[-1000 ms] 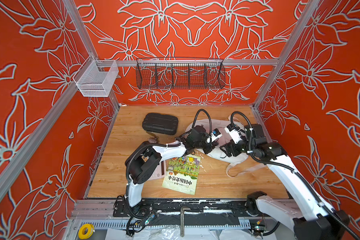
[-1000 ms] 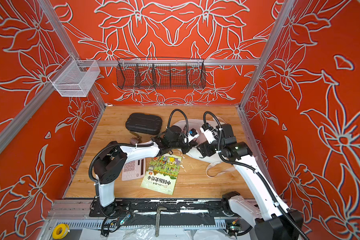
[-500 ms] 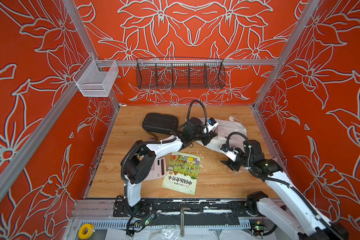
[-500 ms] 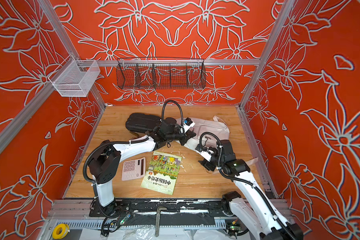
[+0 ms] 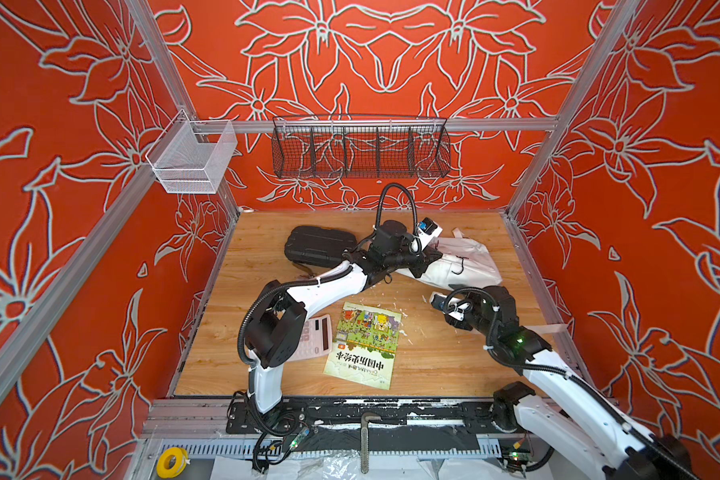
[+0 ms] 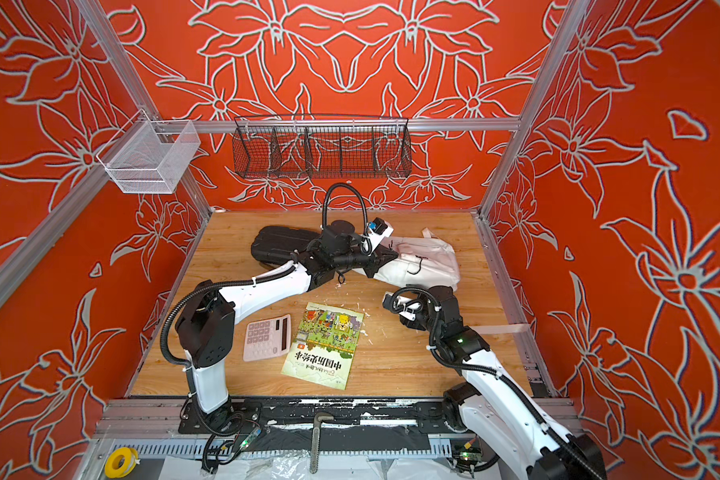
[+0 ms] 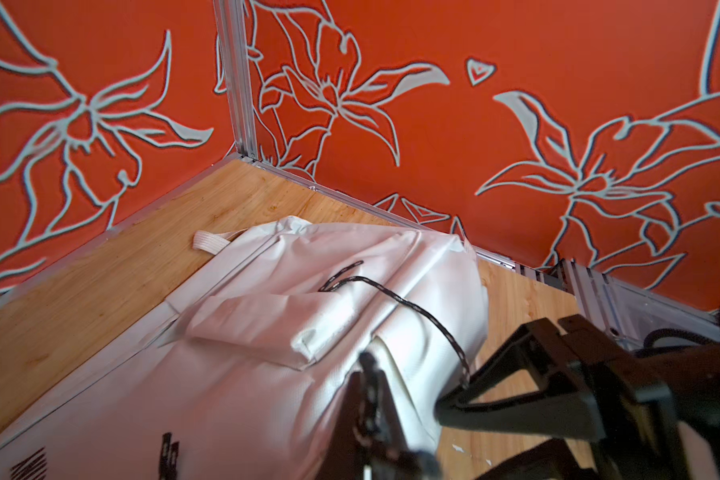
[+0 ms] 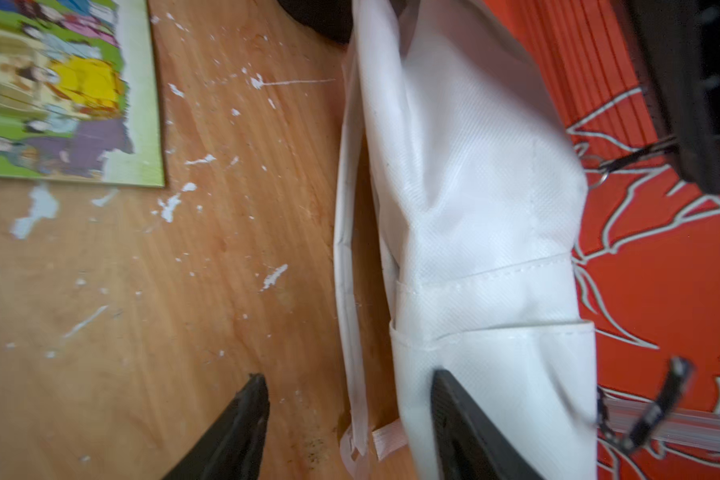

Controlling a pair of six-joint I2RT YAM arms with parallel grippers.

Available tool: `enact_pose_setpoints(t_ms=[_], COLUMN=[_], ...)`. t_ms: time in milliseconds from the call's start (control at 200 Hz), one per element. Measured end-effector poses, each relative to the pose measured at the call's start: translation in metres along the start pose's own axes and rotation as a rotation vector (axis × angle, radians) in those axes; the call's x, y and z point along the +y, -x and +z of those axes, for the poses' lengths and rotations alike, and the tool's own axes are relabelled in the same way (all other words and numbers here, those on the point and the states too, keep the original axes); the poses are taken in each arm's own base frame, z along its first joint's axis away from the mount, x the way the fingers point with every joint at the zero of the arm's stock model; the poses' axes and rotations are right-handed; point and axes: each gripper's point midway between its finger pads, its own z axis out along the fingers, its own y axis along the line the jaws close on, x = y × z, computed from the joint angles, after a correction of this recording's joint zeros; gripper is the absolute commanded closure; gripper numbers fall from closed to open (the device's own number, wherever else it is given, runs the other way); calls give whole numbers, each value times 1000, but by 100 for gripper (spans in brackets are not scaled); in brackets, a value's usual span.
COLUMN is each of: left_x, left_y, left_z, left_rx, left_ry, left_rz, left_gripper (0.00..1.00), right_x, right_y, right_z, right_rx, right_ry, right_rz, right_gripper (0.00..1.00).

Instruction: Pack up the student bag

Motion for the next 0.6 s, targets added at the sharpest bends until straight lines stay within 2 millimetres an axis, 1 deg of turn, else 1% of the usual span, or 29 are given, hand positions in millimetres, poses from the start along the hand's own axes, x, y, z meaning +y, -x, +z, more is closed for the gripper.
enact_pose_setpoints(t_ms=[105, 185, 260, 390, 495, 595], left_x=[-1, -2, -2, -4, -6, -8], left_y=[3, 2, 2, 3, 4, 2], left_z=[0, 0, 0, 0, 0, 0], left_rx=[3, 7, 12, 12, 10, 16], left_ry=[-6, -10, -12, -19, -28, -40], left_rz=[-12, -21, -27, -30, -29, -33], left_gripper=[100, 100, 100, 100, 100, 100], right_x=[-14, -23, -31, -48, -48, -42], right_y=[-2, -1, 6, 21, 24, 22], right_z=[9, 11, 7, -5, -6, 2], right_rx=[25, 26, -2, -60, -72, -71], right_ry=[-62, -100, -136, -208, -208, -178], right_rz=[-23, -41, -65, -95, -116, -135], right_gripper=[37, 36, 34, 28, 27, 27])
